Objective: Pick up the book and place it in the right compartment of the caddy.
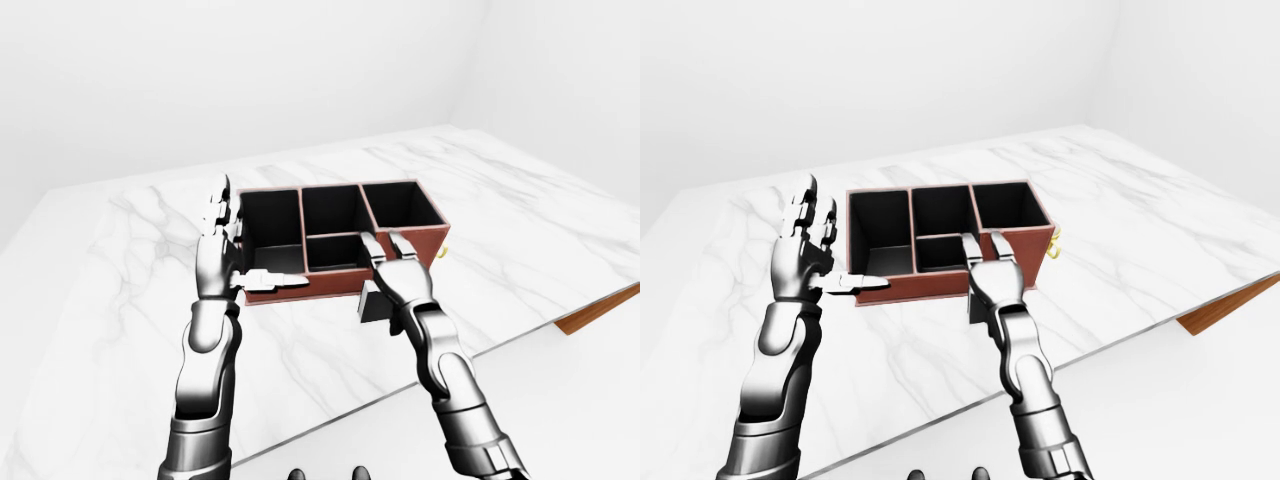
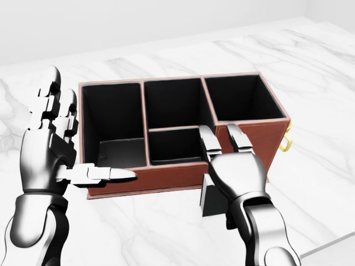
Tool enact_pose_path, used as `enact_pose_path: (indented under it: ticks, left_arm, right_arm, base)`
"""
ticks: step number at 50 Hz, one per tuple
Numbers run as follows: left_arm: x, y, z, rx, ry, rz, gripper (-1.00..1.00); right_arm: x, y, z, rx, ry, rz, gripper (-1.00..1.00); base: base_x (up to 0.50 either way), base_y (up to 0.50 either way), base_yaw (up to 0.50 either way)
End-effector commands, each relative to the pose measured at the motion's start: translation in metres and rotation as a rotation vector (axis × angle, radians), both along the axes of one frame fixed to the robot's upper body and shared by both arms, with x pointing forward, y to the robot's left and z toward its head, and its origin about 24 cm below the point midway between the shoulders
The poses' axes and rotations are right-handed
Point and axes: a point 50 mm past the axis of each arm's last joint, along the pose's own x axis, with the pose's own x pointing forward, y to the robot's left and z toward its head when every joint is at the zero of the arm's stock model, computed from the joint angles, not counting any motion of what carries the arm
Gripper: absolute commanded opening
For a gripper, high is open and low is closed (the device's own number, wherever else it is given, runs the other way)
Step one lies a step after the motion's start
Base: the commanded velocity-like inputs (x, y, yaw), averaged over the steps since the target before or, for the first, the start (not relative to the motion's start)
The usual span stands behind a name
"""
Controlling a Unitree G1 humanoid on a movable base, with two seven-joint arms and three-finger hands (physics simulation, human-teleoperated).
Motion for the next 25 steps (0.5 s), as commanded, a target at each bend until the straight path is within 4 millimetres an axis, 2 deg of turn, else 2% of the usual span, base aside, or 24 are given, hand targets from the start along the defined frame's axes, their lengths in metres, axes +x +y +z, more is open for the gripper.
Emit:
enact_pose_path:
  ticks: [1,13,20,25]
  left_arm:
    - [0.000,0.000,0.000,-0.001,-0.002,0.001,1.00]
    - [0.001,0.000,0.000,0.001,0.003,-0.001,1.00]
    - [0.002,0.000,-0.001,0.000,0.006,0.000,1.00]
    - [0.002,0.000,-0.001,0.001,0.008,-0.001,1.00]
  right_arm:
    - [-0.009,-0.003,-0.006,-0.004,0.018,-0.014,1.00]
    - [-0.011,-0.008,-0.021,0.008,0.060,-0.030,1.00]
    - [-0.010,-0.012,-0.042,0.039,0.121,-0.048,1.00]
    - [-0.008,-0.015,-0.049,0.041,0.137,-0.054,1.00]
  base:
    - [0.00,0.00,0.00]
    - [0.00,0.00,0.00]
    - [0.00,0.00,0.00]
    - [0.00,0.00,0.00]
